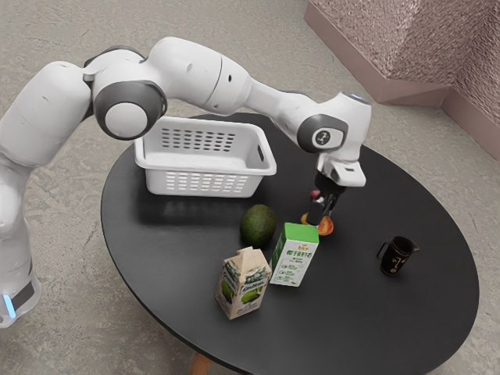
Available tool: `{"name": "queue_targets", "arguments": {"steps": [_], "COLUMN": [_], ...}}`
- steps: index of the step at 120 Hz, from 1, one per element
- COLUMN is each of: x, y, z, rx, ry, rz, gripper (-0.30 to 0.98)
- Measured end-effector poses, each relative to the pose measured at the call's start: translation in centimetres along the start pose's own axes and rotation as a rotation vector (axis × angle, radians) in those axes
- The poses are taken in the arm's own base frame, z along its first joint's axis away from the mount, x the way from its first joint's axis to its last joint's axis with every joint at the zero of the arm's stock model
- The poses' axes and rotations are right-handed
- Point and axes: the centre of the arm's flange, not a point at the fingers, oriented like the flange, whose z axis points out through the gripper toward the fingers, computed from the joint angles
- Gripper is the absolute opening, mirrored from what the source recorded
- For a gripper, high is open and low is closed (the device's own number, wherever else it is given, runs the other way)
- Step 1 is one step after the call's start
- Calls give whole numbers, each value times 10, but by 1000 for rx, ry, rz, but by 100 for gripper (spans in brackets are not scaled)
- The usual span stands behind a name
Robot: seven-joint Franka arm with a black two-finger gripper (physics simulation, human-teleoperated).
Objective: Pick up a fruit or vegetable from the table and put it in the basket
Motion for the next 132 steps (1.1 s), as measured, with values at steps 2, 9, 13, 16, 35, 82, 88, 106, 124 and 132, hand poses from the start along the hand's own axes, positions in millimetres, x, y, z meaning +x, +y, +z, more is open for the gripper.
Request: {"name": "queue_targets", "arguments": {"steps": [2, 9, 13, 16, 35, 82, 88, 106, 124, 132], "x": [0, 0, 0, 0, 1, -45, -69, -141, -201, -228], "y": [0, 0, 0, 0, 1, 37, 52, 84, 98, 98], "z": [0, 0, -1, -1, -5, -200, -212, -210, -228, -212], "rx": [0, 0, 1, 1, 8, 258, 262, 229, 249, 222], "ry": [1, 2, 3, 4, 7, 136, 114, 50, 50, 22], "rz": [-1, -2, -3, -4, -7, -18, -31, -99, -175, -216], "gripper": [61, 58, 55, 53, 33, 34, 35, 33, 34, 33]}}
